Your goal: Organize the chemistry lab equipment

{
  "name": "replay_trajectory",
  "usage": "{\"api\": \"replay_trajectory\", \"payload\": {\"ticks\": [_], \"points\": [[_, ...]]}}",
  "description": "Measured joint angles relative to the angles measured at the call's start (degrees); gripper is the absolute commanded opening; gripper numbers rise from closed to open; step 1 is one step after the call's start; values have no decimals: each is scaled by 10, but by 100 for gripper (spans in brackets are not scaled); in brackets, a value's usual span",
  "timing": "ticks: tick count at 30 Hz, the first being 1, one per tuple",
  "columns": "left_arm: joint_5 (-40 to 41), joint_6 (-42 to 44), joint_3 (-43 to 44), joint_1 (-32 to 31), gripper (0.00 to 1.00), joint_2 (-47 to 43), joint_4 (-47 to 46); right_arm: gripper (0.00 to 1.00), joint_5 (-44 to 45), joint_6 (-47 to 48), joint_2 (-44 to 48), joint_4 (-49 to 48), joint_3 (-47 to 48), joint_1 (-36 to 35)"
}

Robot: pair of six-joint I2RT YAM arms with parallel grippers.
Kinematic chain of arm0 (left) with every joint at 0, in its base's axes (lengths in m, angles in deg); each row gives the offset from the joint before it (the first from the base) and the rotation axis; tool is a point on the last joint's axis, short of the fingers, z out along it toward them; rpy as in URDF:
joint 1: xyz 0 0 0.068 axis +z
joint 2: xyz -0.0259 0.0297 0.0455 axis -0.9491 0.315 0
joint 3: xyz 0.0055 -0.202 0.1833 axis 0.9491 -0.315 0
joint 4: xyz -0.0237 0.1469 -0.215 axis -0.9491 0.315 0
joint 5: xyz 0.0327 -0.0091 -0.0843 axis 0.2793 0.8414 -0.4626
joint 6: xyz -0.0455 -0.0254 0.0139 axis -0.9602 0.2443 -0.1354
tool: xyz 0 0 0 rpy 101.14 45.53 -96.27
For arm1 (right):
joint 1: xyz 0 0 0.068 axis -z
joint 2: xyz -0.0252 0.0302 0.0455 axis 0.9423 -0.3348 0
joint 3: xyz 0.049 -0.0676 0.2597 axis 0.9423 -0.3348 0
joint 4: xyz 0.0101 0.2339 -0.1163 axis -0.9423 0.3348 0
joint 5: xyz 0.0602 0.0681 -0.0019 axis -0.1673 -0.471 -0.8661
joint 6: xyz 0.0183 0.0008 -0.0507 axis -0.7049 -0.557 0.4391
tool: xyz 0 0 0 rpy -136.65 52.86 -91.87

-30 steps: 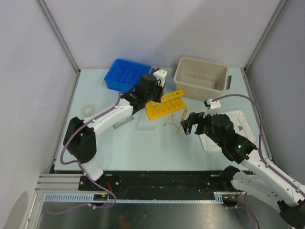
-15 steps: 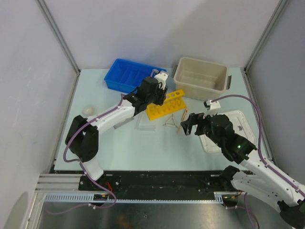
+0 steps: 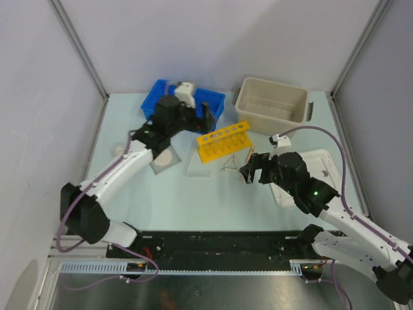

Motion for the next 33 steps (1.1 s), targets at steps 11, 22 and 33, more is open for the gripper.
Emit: {"api": "replay_trajectory", "payload": {"ticks": [11,22,33], "points": [[-191,-119,-227,267,99,-86,25,96,-32,-10,-131,-78,0,-43],[-270,-123,-330,322,99,-244,55,92,-57,13,-321,-189,8,-73],[-243,-124,-357,323,99,-312,79,89,-94,101,-479,-267,108,-89]]}}
